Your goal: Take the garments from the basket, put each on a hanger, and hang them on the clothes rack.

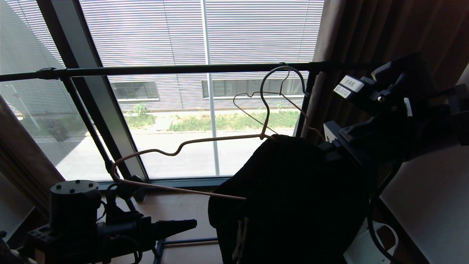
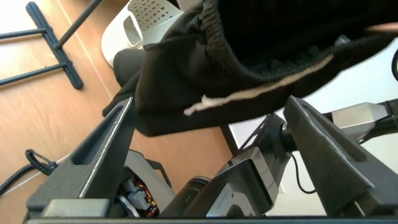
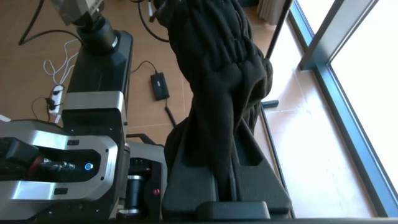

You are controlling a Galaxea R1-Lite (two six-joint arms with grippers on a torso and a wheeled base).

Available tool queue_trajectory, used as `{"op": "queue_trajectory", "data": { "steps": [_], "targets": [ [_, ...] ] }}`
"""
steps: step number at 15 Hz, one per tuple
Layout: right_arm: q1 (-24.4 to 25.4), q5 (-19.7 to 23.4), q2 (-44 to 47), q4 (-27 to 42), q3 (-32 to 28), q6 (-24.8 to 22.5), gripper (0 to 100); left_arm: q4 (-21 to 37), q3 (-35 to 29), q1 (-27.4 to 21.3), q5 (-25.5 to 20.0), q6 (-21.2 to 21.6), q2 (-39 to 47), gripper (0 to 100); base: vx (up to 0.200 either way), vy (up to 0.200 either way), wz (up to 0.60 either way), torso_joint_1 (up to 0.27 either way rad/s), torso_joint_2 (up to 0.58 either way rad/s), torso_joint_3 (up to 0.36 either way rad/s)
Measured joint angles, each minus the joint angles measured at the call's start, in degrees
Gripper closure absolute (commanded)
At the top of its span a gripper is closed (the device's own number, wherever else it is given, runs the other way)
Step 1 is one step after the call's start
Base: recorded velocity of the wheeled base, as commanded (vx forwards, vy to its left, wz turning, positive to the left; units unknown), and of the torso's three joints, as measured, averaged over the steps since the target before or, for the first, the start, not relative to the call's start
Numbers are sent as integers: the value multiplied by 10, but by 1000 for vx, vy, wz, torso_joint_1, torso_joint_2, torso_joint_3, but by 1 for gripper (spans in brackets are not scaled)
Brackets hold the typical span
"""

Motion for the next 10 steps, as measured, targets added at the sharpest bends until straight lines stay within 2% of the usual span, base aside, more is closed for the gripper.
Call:
{"op": "queue_trajectory", "data": {
  "steps": [3, 5, 10],
  "targets": [
    [5, 3, 0, -23, 14, 0, 100, -1, -35, -21, 0, 0, 25, 0, 0, 0, 0, 0, 0, 0],
    [7, 24, 0, -23, 16, 0, 100, 0, -49, -26, 1, 0, 38, 0, 0, 0, 0, 0, 0, 0],
    [9, 43, -4, -27, 23, -1, 100, -15, -62, -28, 1, 0, 64, 0, 0, 0, 0, 0, 0, 0]
  ]
}}
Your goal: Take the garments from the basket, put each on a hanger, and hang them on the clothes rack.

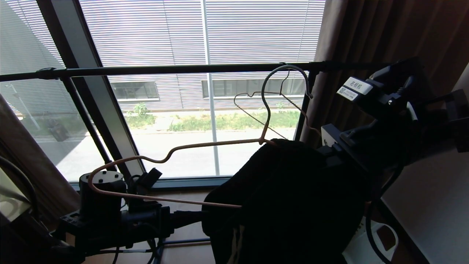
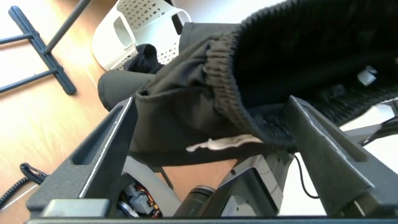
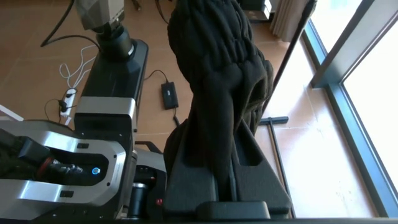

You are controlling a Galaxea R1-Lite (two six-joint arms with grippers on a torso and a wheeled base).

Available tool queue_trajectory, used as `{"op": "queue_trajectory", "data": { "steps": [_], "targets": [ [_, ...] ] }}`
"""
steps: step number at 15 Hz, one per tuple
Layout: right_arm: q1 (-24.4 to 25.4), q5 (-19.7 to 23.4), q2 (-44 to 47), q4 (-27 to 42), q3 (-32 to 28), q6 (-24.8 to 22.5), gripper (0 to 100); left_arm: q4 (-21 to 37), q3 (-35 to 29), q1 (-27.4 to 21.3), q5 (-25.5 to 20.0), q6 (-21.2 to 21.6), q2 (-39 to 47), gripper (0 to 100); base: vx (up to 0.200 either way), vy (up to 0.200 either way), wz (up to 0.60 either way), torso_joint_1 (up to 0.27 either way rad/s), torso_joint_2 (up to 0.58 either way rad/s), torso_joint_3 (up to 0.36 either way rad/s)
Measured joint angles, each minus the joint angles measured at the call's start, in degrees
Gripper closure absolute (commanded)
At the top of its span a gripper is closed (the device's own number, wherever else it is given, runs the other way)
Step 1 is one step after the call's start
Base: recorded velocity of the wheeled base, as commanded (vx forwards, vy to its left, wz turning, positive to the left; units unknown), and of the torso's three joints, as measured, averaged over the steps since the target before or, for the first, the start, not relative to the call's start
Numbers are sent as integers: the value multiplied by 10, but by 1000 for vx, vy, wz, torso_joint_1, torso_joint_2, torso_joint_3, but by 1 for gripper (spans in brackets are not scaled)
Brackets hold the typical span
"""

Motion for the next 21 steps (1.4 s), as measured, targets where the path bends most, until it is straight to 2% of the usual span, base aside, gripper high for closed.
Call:
{"op": "queue_trajectory", "data": {
  "steps": [4, 5, 11, 19, 21],
  "targets": [
    [10, 0, -1, 0, 2, 0, 100, -2, -2, -18, 2, 0, 7, 0, 0, 0, 0, 0, 0, 0],
    [12, 0, -1, -1, 2, 0, 100, -2, -2, -21, 2, 0, 9, 100, 0, 0, 0, 0, 0, 0],
    [11, 1, -9, -13, 16, 0, 100, -26, -7, -19, 2, 0, 19, 100, 0, 0, 0, 0, 0, 0],
    [-79, -6, -23, -44, 116, -2, 100, -44, 21, 52, 2, 2, 2, 100, 0, 0, 0, 0, 0, 0],
    [-89, -16, -25, -85, 152, -2, 100, -44, 21, 59, 2, 5, -5, 100, 0, 0, 0, 0, 0, 0]
  ]
}}
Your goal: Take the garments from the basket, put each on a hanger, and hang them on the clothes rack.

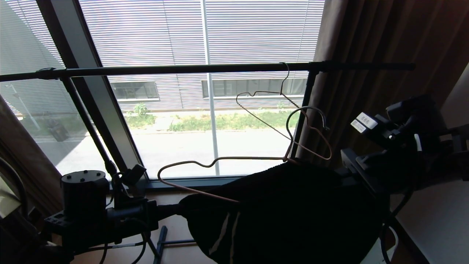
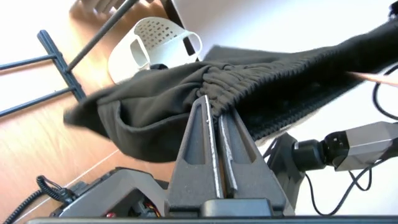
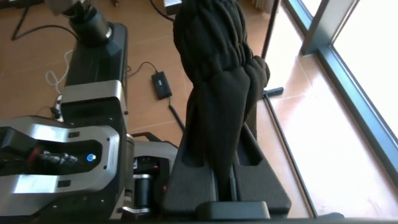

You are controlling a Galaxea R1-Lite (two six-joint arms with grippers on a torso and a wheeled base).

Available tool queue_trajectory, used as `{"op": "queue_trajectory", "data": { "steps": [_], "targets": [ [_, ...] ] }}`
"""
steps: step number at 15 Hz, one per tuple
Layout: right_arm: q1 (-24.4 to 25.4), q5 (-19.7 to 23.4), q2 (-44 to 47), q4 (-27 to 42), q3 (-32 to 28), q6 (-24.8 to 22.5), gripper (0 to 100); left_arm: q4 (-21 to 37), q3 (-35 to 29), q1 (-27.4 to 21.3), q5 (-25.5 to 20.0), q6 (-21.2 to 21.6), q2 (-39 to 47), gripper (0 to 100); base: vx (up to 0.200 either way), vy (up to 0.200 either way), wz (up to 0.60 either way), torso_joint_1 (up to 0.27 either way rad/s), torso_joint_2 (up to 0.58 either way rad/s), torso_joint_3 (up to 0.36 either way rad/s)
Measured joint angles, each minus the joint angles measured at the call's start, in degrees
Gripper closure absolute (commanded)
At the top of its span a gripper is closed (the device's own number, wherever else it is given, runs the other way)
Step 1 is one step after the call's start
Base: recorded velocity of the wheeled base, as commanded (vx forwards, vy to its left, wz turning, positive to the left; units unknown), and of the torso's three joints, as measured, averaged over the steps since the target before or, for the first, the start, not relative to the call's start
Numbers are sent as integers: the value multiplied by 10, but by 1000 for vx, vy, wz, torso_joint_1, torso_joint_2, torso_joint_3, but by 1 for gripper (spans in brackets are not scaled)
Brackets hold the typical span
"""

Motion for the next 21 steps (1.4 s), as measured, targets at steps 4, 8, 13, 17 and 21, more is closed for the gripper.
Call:
{"op": "queue_trajectory", "data": {
  "steps": [4, 8, 13, 17, 21],
  "targets": [
    [-16, -31, -1, -116, 93, 0, 100, 1, -4, 11, 0, 15, -12, 100, 0, 0, 0, 0, 0, 0],
    [-19, -63, -9, -123, 114, 0, 100, 2, -6, 25, 0, 16, -14, 100, 0, 0, 0, 0, 0, 0],
    [-19, -66, -12, -123, 120, -2, 100, 4, -14, 51, -1, 16, -16, 100, 0, 0, 0, 0, 0, 0],
    [-18, -85, -10, -122, 120, -3, 100, 4, -18, 53, -1, 16, -20, 100, 0, 0, 0, 0, 0, 0],
    [-12, -109, -5, -121, 122, -4, 100, 5, -21, 53, -1, 15, -32, 100, 0, 0, 0, 0, 0, 0]
  ]
}}
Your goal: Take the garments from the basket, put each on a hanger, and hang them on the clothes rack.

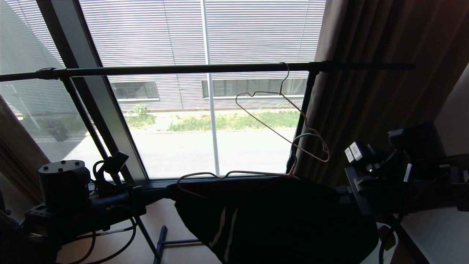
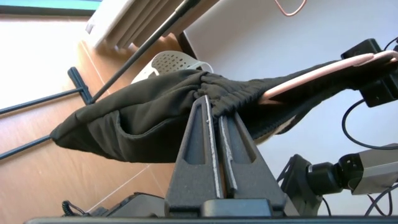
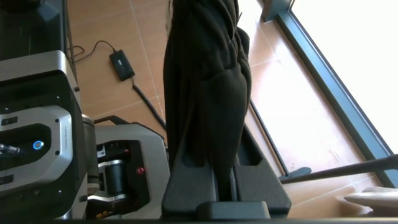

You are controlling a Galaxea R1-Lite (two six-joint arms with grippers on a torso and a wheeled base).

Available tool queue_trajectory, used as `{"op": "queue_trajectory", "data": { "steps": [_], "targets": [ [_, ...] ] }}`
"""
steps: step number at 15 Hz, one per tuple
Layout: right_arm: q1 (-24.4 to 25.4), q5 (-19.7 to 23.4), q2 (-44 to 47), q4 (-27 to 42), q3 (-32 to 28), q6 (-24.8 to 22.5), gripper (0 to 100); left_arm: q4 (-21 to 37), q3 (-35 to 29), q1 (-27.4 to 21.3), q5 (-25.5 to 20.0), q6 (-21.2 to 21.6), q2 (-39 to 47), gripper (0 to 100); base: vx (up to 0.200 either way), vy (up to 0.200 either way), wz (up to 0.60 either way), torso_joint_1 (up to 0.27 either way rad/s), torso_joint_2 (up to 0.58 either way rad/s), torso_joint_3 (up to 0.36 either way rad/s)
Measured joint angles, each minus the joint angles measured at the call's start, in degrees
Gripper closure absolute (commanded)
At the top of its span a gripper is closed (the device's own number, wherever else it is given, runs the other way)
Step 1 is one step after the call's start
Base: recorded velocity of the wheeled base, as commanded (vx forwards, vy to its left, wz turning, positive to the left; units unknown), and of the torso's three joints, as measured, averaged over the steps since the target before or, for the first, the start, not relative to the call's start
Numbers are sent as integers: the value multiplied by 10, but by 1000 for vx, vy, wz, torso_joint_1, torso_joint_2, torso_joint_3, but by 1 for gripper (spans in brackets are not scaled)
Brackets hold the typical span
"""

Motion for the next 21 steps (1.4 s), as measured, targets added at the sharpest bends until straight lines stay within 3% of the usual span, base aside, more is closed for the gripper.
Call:
{"op": "queue_trajectory", "data": {
  "steps": [6, 12, 17, 21],
  "targets": [
    [6, -15, 10, 0, 4, -8, 100, 1, 1, 20, 0, 0, -14, 100, 0, 0, 0, 0, 0, 0],
    [44, -103, 31, 2, 5, -7, 100, 9, -8, 18, 0, 1, -41, 100, 0, 0, 0, 0, 0, 0],
    [55, -137, 44, -3, 3, -6, 100, 167, -70, 0, 0, 23, -85, 100, 0, 0, 0, 0, 0, 0],
    [58, -154, 46, -6, 1, -5, 100, 357, -168, -35, 1, 39, -132, 100, 0, 0, 0, 0, 0, 0]
  ]
}}
